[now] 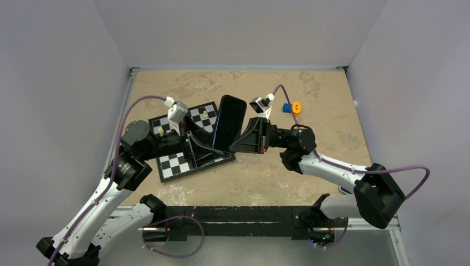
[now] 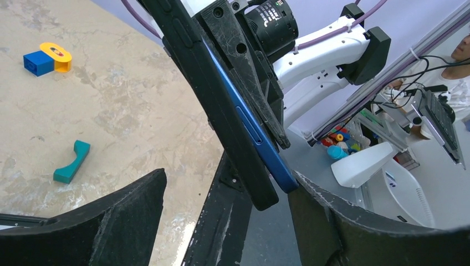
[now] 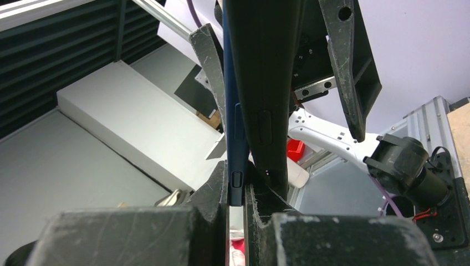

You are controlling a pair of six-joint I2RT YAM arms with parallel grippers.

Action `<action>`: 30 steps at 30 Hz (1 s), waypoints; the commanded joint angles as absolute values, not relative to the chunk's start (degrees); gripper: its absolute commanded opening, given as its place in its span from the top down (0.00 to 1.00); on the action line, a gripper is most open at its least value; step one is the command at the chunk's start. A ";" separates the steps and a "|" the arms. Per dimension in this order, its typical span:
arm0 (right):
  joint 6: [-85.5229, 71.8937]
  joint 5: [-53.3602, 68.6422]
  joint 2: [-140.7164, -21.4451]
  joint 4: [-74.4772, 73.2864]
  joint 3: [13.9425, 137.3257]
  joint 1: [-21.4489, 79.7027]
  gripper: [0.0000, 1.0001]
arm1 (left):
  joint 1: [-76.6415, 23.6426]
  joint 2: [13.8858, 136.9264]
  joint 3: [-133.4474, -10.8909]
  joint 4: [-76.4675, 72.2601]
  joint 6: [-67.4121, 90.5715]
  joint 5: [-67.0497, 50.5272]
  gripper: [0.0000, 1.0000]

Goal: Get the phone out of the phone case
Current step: Remove the phone case from the phone.

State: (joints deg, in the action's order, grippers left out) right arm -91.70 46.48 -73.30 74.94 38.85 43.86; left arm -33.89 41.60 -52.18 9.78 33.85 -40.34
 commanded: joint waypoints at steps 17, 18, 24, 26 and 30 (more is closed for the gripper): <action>-98.71 44.80 -76.17 92.61 38.85 44.20 1.00 | -33.91 41.32 -53.01 7.29 29.40 -40.94 0.23; -98.81 44.74 -76.20 92.70 38.81 44.21 1.00 | -33.88 41.43 -53.00 7.65 29.02 -40.69 0.24; -98.53 44.74 -76.04 92.13 38.86 44.33 1.00 | -33.90 41.39 -52.42 7.69 28.52 -40.06 0.31; -98.56 44.74 -76.22 92.00 38.85 44.31 1.00 | -33.87 41.35 -52.32 7.28 28.56 -40.63 0.25; -98.83 44.51 -76.38 92.45 38.94 44.47 1.00 | -33.91 40.62 -51.72 7.07 28.23 -40.68 0.20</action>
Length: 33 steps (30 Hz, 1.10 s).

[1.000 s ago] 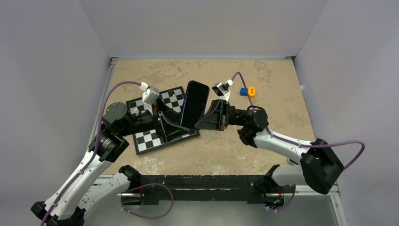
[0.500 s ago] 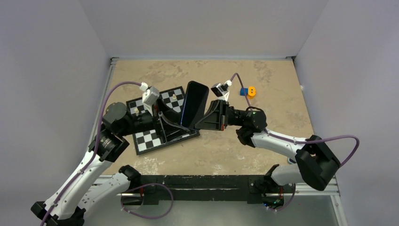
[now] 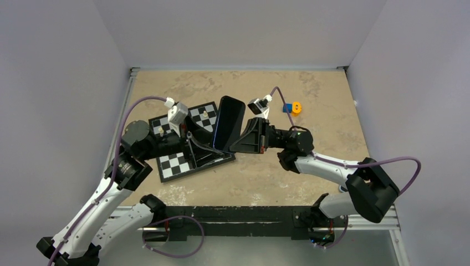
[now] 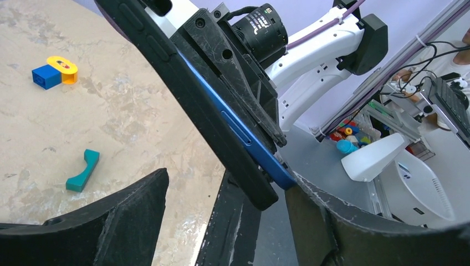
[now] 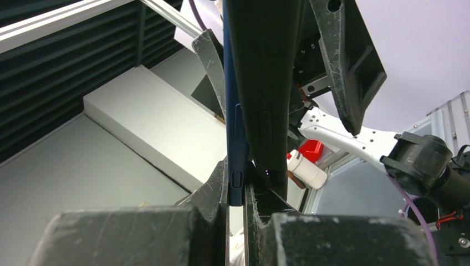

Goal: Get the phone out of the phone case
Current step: Remove the phone case from the phone.

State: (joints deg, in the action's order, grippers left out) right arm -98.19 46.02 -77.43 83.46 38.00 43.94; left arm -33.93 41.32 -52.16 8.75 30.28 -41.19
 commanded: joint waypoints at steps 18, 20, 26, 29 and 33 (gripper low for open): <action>-98.12 44.12 -76.12 91.71 39.55 45.56 1.00 | -33.88 41.49 -52.13 8.28 28.31 -33.78 0.51; -96.70 44.34 -75.30 89.71 39.57 45.75 1.00 | -33.89 41.65 -52.85 9.26 28.76 -30.71 0.55; -89.09 44.47 -72.65 77.79 39.83 46.16 1.00 | -33.91 42.69 -53.91 7.11 34.07 -25.79 0.42; -83.96 44.05 -70.45 69.87 40.70 46.35 1.00 | -33.91 43.97 -54.58 6.33 36.19 -24.88 0.53; -74.89 42.94 -65.70 55.81 42.69 46.45 1.00 | -33.88 44.91 -55.46 9.88 36.41 -19.69 0.77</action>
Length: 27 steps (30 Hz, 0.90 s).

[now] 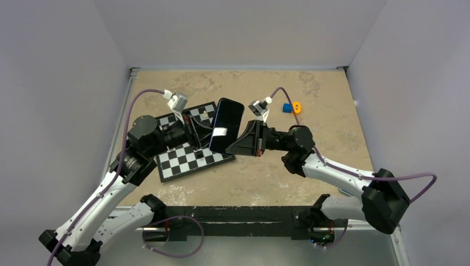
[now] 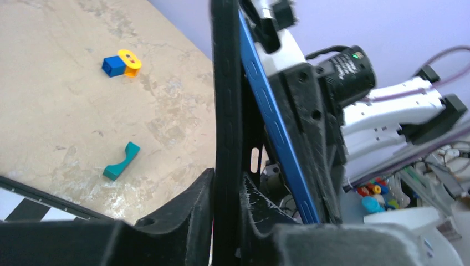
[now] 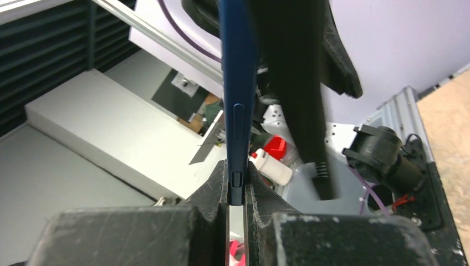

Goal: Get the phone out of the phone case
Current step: Remove the phone case from the phone, then place the phone at the corner of the board.

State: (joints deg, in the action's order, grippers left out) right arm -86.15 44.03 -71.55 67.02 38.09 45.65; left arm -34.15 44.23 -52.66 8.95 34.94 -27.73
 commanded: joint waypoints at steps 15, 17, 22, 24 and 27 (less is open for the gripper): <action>-53.28 33.20 -55.41 22.72 45.66 46.25 1.00 | -33.82 41.80 -55.56 19.26 48.36 11.74 1.00; -48.88 21.60 -54.07 11.91 45.72 44.85 1.00 | -33.84 43.46 -55.62 19.66 46.88 7.13 1.00; -47.55 10.45 -52.54 1.23 41.51 31.17 1.00 | -33.83 44.48 -51.16 19.58 46.22 -4.18 1.00; -47.26 9.63 -52.24 0.41 39.94 23.14 1.00 | -33.87 44.27 -48.94 19.28 46.34 -7.77 1.00; -48.46 5.70 -53.00 0.94 39.64 12.95 1.00 | -33.88 43.77 -47.19 19.83 46.41 -12.25 1.00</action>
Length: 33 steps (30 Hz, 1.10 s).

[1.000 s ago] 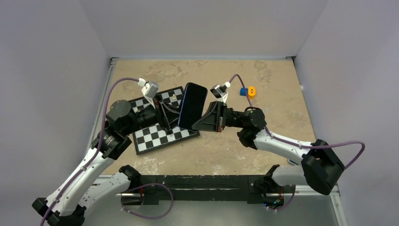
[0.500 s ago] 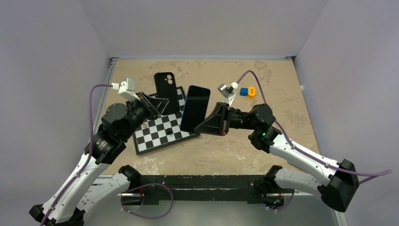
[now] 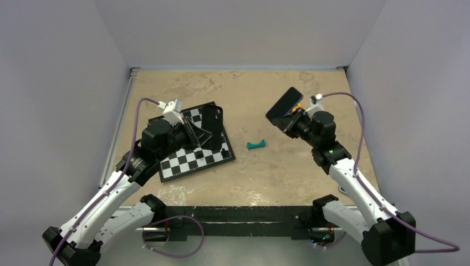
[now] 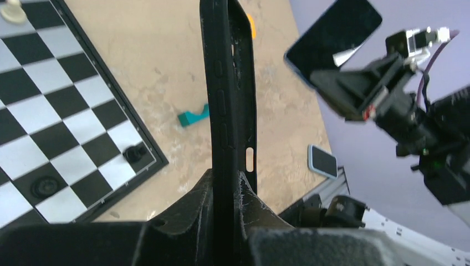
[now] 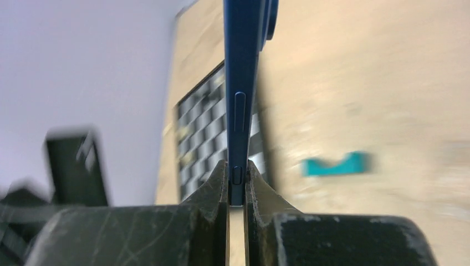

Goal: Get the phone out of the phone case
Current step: Place the phone at the corner of the board.

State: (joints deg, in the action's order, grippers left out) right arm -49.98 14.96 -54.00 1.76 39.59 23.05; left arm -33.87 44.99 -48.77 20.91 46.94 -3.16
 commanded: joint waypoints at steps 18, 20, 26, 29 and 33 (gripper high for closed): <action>-66.98 11.85 -112.53 18.83 73.82 -12.34 1.00 | -34.97 42.80 -32.94 2.80 57.88 -25.75 1.00; -67.25 7.85 -114.77 16.39 76.49 -11.63 1.00 | -34.95 42.80 -32.96 3.51 57.43 -25.47 1.00; -72.83 4.86 -120.11 17.12 79.79 -10.58 0.98 | -34.98 44.53 -32.96 2.77 57.11 -25.32 1.00; -74.75 5.50 -123.28 17.56 82.40 -9.96 0.93 | -34.95 46.15 -33.24 2.03 57.46 -25.57 1.00; -72.40 4.36 -125.10 14.26 85.73 -9.90 0.72 | -34.91 48.46 -34.41 1.64 58.05 -26.25 1.00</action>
